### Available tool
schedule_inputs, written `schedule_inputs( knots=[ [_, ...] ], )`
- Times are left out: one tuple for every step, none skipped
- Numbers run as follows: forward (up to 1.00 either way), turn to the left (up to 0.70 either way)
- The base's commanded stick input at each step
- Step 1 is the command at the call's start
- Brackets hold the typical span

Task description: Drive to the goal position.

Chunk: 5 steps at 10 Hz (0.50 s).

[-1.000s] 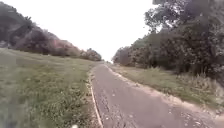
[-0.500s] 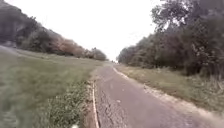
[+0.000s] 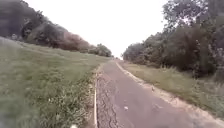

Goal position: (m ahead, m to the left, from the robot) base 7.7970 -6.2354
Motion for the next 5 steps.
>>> schedule_inputs(
  knots=[
    [0.70,-0.11],
    [0.70,-0.11],
    [0.70,-0.11],
    [0.70,-0.10],
    [0.70,-0.10]
  ],
)
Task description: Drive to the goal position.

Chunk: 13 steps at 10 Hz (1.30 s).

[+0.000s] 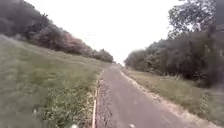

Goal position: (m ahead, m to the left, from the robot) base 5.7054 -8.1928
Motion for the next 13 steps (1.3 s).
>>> schedule_inputs(
  knots=[
    [0.70,-0.10],
    [0.70,-0.10],
    [0.70,-0.12],
    [0.70,-0.12],
    [0.70,-0.12],
    [0.70,-0.12],
    [0.70,-0.12],
    [0.70,-0.12],
    [0.70,-0.12],
    [0.70,-0.12],
    [0.70,-0.12],
    [0.70,-0.12],
    [0.70,-0.12]
  ],
)
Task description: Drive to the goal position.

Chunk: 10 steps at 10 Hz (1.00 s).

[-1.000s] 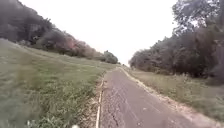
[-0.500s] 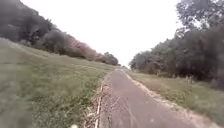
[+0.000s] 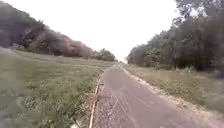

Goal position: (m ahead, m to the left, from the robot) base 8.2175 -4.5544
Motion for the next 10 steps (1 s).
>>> schedule_inputs(
  knots=[
    [0.70,-0.12],
    [0.70,-0.12],
    [0.70,-0.12],
    [0.70,-0.12],
    [0.70,-0.11],
    [0.70,-0.04],
    [0.70,-0.01],
    [0.70,0.00],
    [0.70,0.00],
    [0.70,0.00]
  ],
)
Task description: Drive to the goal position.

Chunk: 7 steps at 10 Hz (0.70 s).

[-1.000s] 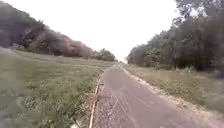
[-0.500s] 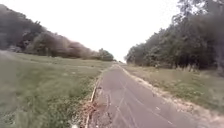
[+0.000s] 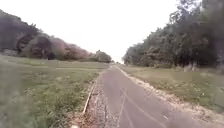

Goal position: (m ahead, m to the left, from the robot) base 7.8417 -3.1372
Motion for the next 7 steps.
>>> schedule_inputs(
  knots=[
    [0.70,0.00],
    [0.70,0.00],
    [0.70,0.00],
    [0.70,0.00],
    [0.70,0.00],
    [0.70,0.00],
    [0.70,0.00]
  ],
)
